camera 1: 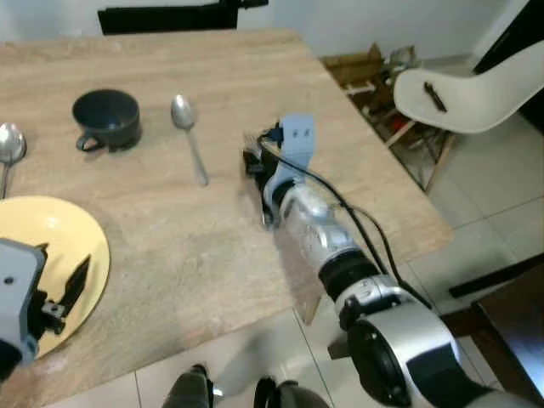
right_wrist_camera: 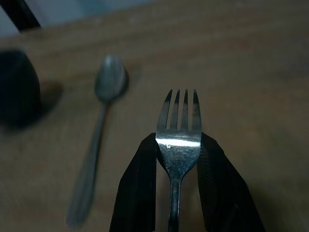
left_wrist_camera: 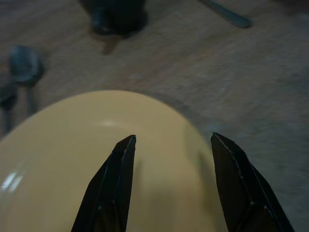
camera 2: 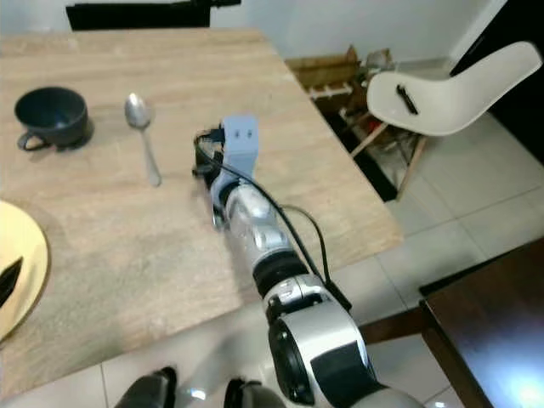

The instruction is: Setting the table

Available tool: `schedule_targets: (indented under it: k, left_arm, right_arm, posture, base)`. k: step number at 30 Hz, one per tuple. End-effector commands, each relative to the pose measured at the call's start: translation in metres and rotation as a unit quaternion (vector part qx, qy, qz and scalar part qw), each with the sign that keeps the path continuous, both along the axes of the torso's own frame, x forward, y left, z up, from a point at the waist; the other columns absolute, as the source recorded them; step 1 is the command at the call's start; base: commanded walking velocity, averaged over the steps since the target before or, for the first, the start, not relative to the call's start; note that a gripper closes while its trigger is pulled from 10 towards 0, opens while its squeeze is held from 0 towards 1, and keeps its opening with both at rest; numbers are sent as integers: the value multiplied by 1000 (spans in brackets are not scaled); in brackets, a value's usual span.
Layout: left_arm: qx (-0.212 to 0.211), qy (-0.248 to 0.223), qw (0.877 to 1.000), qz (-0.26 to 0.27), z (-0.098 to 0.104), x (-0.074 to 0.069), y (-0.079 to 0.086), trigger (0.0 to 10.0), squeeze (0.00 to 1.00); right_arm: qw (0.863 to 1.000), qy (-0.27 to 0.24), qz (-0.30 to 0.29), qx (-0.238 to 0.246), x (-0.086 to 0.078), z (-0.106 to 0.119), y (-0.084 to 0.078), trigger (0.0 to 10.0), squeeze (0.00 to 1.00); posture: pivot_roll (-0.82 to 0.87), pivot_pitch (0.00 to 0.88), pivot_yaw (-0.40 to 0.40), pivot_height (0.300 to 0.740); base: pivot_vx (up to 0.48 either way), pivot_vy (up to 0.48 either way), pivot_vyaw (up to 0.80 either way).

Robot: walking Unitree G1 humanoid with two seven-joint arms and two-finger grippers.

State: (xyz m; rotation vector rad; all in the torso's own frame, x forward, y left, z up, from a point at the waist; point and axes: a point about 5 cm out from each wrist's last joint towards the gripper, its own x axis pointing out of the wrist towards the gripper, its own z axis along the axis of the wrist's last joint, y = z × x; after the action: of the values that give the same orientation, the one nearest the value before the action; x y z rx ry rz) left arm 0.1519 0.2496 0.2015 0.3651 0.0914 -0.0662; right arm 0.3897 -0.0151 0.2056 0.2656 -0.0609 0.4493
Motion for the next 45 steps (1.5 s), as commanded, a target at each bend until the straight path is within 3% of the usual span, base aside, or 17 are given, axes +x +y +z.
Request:
schedule_targets:
  k: [1,9,10,11,12,19,20,21,24,29,33,40,45]
  left_arm:
    - [-7,13,1000,-19,1,-4,-4,10000,0]
    - [-23,26,998,-48,-1,0,-23,10000,0]
    - [-24,27,998,-49,-1,1,-24,10000,0]
    - [-27,26,998,-49,-1,0,-26,10000,0]
    - [-30,27,998,-48,-1,-1,-27,10000,0]
    - [-39,35,998,-42,-5,-1,-28,10000,0]
    - [-40,35,998,-45,-7,2,-29,10000,0]
    - [-43,34,997,-48,-8,6,-30,10000,0]
    - [-49,28,996,-67,-11,20,-36,10000,0]
    - [-53,27,996,-74,-14,29,-39,10000,0]
    - [-56,25,995,-81,-20,43,-44,10000,0]
    - [-78,-5,995,-69,-17,69,-45,10000,0]
    - [-80,1,991,-107,-18,74,-51,10000,0]
  right_arm:
    - [999,11,5,30,-4,-1,14,10000,0]
    - [998,-3,14,62,0,21,24,10000,0]
    - [998,-5,15,58,0,23,26,10000,388]
    - [998,-6,20,54,0,23,28,10000,388]
    - [999,-7,23,45,-1,22,30,10000,1000]
    - [997,-7,51,62,-4,19,34,10000,1000]
    - [996,-15,51,75,-3,22,31,10000,663]
    - [995,-21,50,88,-1,25,27,10000,0]
    - [996,-65,13,64,6,32,1,10000,0]
    - [995,-97,7,36,6,30,-11,10000,0]
    - [993,-118,10,16,-1,11,-27,10000,0]
    - [996,-84,7,-31,-35,-52,-44,10000,0]
    - [997,-71,-11,-27,-49,-68,-52,10000,0]
  posture:
    - [429,213,-109,740]
    - [433,211,-112,740]
    - [435,212,-115,740]
    - [436,209,-118,740]
    - [436,208,-120,740]
    - [412,197,-120,740]
    - [397,188,-117,740]
    - [383,181,-115,740]
    - [340,152,-105,740]
    - [292,129,-94,740]
    - [240,103,-79,740]
    - [163,63,-46,740]
    - [137,44,-26,740]
  base:
    - [0,0,0]
    - [0,0,0]
    - [0,0,0]
    - [0,0,0]
    - [0,0,0]
    - [0,0,0]
    - [0,0,0]
    - [0,0,0]
    - [0,0,0]
    - [0,0,0]
    - [0,0,0]
    - [0,0,0]
    - [0,0,0]
